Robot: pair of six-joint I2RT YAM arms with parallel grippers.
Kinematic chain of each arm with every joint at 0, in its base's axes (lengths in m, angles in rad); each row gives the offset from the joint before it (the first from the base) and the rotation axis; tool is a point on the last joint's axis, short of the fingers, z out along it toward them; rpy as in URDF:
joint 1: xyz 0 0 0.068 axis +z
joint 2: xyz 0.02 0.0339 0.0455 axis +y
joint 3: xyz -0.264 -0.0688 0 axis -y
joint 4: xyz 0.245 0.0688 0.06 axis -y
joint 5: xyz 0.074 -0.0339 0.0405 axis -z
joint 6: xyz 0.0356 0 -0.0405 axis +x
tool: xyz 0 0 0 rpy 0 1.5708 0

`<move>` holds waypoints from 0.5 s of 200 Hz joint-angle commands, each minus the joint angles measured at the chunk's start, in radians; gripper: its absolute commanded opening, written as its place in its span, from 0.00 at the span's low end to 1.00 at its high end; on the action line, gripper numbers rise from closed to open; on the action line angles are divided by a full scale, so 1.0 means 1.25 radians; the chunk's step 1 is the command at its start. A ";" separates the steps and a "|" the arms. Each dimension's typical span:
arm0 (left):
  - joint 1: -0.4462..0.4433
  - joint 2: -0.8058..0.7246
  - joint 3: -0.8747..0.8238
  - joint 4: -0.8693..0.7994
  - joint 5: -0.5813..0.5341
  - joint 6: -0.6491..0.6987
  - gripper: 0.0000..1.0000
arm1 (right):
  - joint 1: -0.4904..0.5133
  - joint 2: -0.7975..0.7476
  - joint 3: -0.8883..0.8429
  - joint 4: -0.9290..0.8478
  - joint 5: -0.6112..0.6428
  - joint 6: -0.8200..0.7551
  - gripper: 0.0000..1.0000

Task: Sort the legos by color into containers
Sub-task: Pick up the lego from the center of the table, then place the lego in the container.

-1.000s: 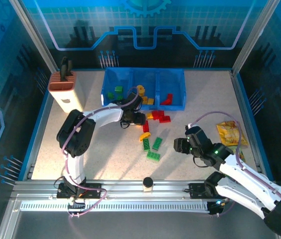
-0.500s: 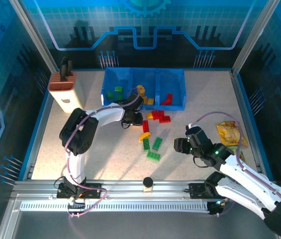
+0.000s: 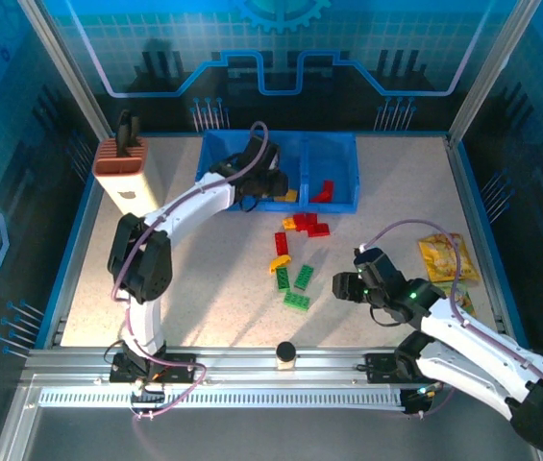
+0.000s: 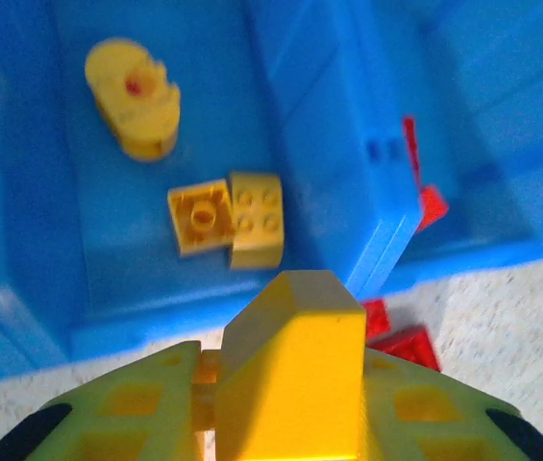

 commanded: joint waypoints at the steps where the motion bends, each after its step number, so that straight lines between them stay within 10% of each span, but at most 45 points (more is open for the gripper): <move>1: 0.019 0.089 0.091 -0.082 -0.005 0.019 0.30 | 0.026 -0.021 -0.013 0.009 -0.003 0.030 0.61; 68: 0.035 0.189 0.212 -0.164 -0.057 0.031 0.38 | 0.069 -0.043 -0.032 -0.004 0.018 0.057 0.60; 100: 0.033 0.150 0.173 -0.152 -0.041 0.024 0.59 | 0.075 -0.043 -0.038 0.007 0.022 0.059 0.60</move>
